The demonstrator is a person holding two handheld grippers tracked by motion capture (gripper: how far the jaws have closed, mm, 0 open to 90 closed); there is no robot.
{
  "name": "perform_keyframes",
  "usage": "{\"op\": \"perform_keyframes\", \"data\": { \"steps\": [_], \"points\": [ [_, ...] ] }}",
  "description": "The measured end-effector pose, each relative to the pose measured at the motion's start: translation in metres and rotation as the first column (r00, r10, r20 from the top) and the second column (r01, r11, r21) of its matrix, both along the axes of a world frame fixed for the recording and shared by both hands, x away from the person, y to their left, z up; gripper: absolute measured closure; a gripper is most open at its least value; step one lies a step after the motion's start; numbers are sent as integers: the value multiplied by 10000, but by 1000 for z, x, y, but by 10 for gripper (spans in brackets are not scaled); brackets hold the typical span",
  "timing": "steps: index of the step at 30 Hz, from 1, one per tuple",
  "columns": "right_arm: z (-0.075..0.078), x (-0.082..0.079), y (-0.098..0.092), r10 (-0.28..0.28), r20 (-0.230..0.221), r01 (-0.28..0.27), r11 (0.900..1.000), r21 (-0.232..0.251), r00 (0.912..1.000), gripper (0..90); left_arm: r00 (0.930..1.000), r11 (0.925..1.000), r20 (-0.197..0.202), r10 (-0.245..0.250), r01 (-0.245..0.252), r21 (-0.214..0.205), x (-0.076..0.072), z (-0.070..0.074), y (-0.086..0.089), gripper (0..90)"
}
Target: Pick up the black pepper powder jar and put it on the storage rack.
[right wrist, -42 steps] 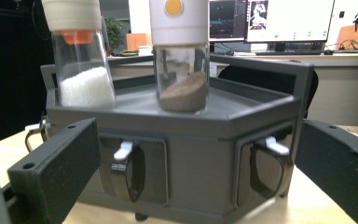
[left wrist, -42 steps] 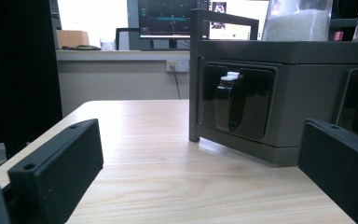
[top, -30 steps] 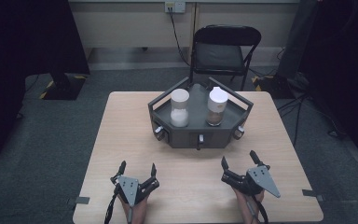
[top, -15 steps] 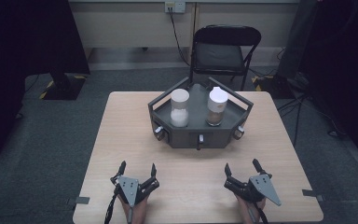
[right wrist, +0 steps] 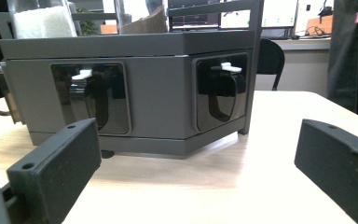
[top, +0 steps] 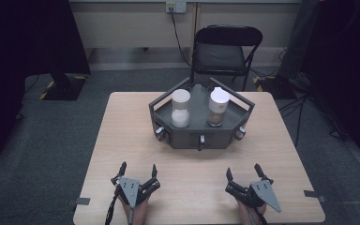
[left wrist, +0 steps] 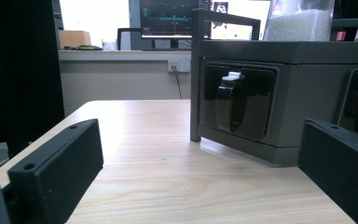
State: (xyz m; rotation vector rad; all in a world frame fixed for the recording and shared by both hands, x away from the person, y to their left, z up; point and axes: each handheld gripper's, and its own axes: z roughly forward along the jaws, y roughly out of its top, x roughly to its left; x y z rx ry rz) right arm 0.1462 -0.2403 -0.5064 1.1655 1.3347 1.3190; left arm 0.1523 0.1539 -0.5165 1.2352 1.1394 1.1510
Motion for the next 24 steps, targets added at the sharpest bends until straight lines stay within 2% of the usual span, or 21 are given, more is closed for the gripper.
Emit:
{"op": "perform_keyframes", "data": {
  "steps": [5,9,24],
  "points": [
    [-3,-2,2,-126,139,127,9999,-66,9998,0,10000,10000,4,-1,1,-1,0,0,0,0],
    [-9,-6,6,-236,509,248,9994,-232,9984,0,10000,10000,1,0,0,0,0,0,0,0],
    [-9,-6,6,-261,504,271,9995,-190,9984,0,10000,10000,6,1,-1,-7,0,0,0,0]
  ]
}}
